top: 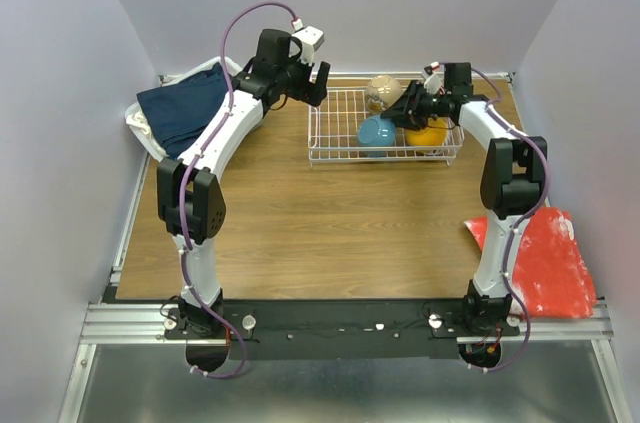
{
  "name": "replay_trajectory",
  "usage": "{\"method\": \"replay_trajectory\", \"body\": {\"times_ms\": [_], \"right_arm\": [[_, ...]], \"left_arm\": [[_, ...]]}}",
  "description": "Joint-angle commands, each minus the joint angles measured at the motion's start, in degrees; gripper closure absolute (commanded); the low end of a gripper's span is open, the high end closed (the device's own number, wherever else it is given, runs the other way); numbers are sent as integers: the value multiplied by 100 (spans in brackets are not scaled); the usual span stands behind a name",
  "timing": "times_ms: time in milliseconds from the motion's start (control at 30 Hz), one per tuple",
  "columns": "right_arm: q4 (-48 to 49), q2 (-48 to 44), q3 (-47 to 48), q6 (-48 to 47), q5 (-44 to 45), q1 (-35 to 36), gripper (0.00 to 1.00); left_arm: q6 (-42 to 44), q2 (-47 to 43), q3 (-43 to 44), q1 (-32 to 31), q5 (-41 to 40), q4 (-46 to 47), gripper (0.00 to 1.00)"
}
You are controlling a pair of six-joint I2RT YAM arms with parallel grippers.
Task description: Load the bowls into the dish rack
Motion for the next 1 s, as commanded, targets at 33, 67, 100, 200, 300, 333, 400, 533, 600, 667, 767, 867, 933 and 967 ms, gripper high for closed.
{"method": "replay_trajectory", "body": {"times_ms": [33, 67, 100, 200, 300, 333, 400, 533, 600, 667, 767, 867, 933, 967], "right_arm": [[-982, -435, 422, -937, 985, 5, 48], [-1009, -522, 449, -1025, 1082, 14, 48], [-1001, -558, 440, -1122, 1187, 5, 48], [-992, -698, 458, -1263, 1310, 14, 48], [-904, -848, 528, -1412, 1355, 5, 48], [-930, -892, 572, -1483, 1390, 14, 48], [-983, -989, 721, -1754, 1591, 14, 47], [-887, -1427, 643, -2247, 1776, 14, 44], [-772, -1621, 441, -2414, 1908, 14, 27], [-763, -1910, 370, -2485, 2354, 23, 0], [-685, -2288, 160, -2573, 3750, 23, 0], [-387, -2631, -323, -2608, 5421, 23, 0], [-97, -3062, -857, -2845, 6082, 23, 0], [-26, -3211, -1035, -2941, 6231, 32, 0]], "left_arm": [[-84, -54, -71, -34, 182, 299, 6], [-93, -71, -123, -25, 173, 317, 6], [-101, -89, -150, -34, 182, 360, 6], [-110, -115, -220, -34, 165, 422, 6], [-110, -124, -220, -34, 165, 449, 6], [-110, -116, -212, -34, 156, 457, 6], [-110, -115, -185, -34, 147, 457, 6], [-40, -142, -133, -34, 59, 457, 6], [47, -194, -115, -34, -63, 457, 6], [100, -256, -115, -34, -195, 440, 5], [241, -414, -202, -34, -468, 414, 1], [390, -590, -334, -34, -766, 422, 1], [469, -713, -422, -34, -1003, 414, 1], [487, -765, -527, -34, -1065, 405, 1]]}}
